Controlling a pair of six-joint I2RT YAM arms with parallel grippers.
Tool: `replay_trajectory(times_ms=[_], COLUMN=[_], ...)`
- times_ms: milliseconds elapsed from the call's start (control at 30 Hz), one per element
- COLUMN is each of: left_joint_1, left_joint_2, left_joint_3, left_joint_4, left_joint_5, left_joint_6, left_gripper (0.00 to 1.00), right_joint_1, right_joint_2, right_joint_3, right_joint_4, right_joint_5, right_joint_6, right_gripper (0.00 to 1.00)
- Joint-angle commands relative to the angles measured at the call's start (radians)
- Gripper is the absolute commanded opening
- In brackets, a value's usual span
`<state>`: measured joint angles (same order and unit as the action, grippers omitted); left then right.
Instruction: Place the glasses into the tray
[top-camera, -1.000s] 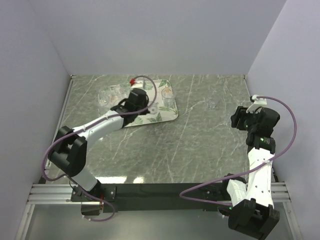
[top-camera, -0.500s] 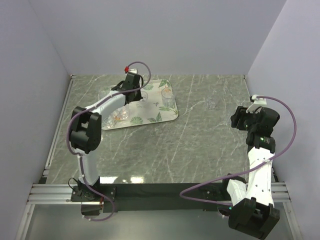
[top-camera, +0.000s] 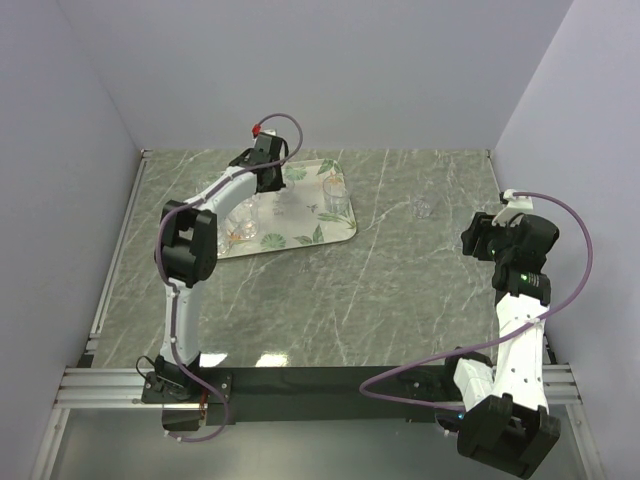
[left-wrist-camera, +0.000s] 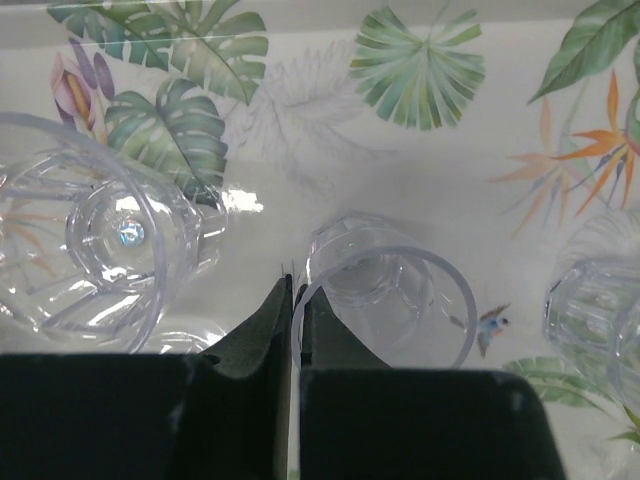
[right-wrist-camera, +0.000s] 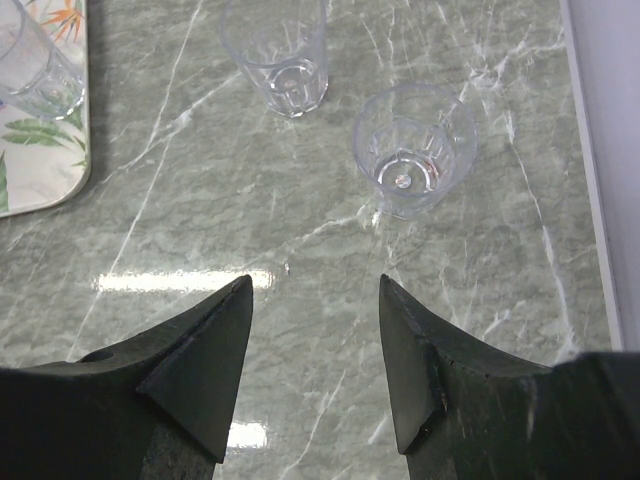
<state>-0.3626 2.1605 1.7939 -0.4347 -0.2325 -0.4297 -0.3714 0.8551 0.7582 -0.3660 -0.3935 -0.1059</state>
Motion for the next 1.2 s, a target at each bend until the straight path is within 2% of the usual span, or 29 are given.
replay_trajectory(times_ms=[0, 133, 267, 433, 633, 733, 867, 967, 1067, 1167], left_joint_1=[0.014, 0.017, 0.017, 0.017, 0.017, 0.017, 0.02, 0.028, 0.036, 0.04], left_joint_2=[0.035, 0.051, 0.044, -0.008, -0.148, -0.255, -0.425, -0.617, -0.735, -0.89], left_joint_3=[0.09, 0.122, 0.128, 0.124, 0.087, 0.013, -0.172, -0.318, -0.454, -0.577], left_joint_4=[-0.036, -0.048, -0.048, -0.038, -0.012, 0.016, 0.07, 0.12, 0.137, 0.128], left_joint_5=[0.009, 0.024, 0.036, 0.068, 0.116, 0.137, 0.14, 0.142, 0.122, 0.102], left_joint_6=[0.022, 0.026, 0.028, 0.028, 0.025, 0.031, 0.046, 0.058, 0.081, 0.098], left_gripper=[0.04, 0.06, 0.28, 0.47, 0.61, 0.7, 0.86, 0.94, 0.99, 0.99], right_joint_1=[-0.008, -0.008, -0.008, -0.009, -0.008, -0.009, -0.009, -0.009, -0.008, -0.008], right_joint_2=[0.004, -0.001, 0.001, -0.001, -0.007, -0.016, -0.033, -0.022, 0.021, 0.07], right_joint_3=[0.0, -0.002, -0.002, 0.0, 0.004, 0.001, -0.007, -0.007, 0.015, 0.061], right_joint_4=[0.035, 0.036, 0.036, 0.024, -0.017, -0.045, -0.054, -0.07, -0.097, -0.139], right_joint_5=[-0.001, 0.002, 0.002, -0.016, -0.111, -0.192, -0.252, -0.306, -0.355, -0.384], right_joint_6=[-0.012, -0.012, -0.014, -0.034, -0.095, -0.141, -0.179, -0.201, -0.227, -0.248], right_gripper=[0.6, 0.6, 0.6, 0.6, 0.61, 0.61, 0.61, 0.61, 0.61, 0.61])
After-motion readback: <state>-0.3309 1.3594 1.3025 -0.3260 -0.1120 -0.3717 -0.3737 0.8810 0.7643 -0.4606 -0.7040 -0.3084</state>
